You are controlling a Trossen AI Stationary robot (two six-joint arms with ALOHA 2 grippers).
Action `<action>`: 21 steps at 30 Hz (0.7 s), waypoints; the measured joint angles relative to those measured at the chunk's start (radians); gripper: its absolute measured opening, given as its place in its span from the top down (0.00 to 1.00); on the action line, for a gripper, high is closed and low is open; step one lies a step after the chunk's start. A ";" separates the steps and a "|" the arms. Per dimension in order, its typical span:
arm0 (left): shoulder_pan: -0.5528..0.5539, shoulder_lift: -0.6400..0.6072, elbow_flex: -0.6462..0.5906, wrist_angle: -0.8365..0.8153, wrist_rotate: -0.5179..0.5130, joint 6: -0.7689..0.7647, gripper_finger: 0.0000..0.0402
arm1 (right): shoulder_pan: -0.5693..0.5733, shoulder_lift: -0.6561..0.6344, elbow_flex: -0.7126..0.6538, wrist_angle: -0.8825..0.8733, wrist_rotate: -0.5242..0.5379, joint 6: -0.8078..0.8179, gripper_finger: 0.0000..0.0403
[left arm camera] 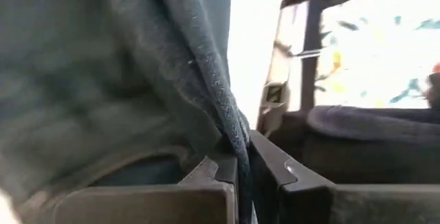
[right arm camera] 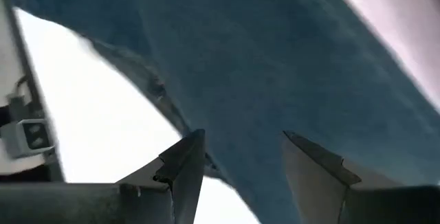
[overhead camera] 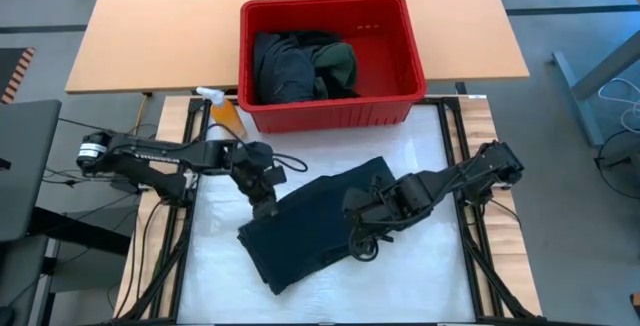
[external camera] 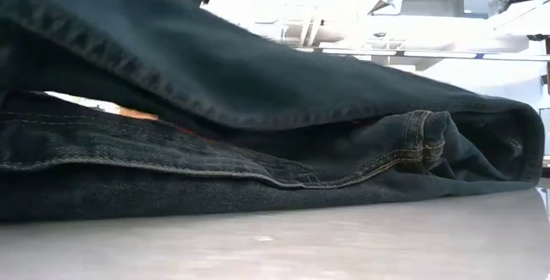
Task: Fold Laundry from Bin
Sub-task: Fold the blue pants
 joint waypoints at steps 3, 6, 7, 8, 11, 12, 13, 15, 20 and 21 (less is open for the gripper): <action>0.008 0.003 0.000 -0.125 -0.024 0.050 1.00 | -0.010 -0.002 -0.044 0.004 0.043 0.011 0.46; 0.008 0.044 0.000 -0.174 -0.030 0.086 1.00 | -0.029 -0.008 -0.132 0.017 0.038 0.012 0.46; 0.008 0.060 -0.001 -0.177 -0.022 0.096 1.00 | -0.038 -0.010 -0.169 0.029 0.036 0.012 0.46; 0.008 0.075 -0.001 -0.170 -0.012 0.103 1.00 | -0.047 -0.022 -0.212 0.043 0.032 0.013 0.46; 0.007 0.134 0.001 -0.176 -0.027 0.148 1.00 | -0.086 -0.076 -0.364 0.147 -0.020 0.004 0.46; 0.008 0.152 0.000 -0.192 -0.053 0.170 0.99 | -0.098 -0.107 -0.420 0.188 -0.021 0.010 0.46; 0.010 0.171 0.000 -0.210 -0.077 0.190 0.97 | -0.114 -0.132 -0.473 0.240 -0.020 0.022 0.46; 0.024 0.192 0.000 -0.249 -0.115 0.239 0.93 | -0.145 -0.192 -0.578 0.309 -0.020 0.056 0.46; 0.090 0.186 0.000 -0.313 -0.103 0.268 0.79 | -0.196 -0.298 -0.790 0.382 -0.020 0.081 0.46; 0.101 0.173 0.002 -0.325 -0.094 0.268 0.77 | -0.201 -0.314 -0.822 0.388 -0.021 0.065 0.46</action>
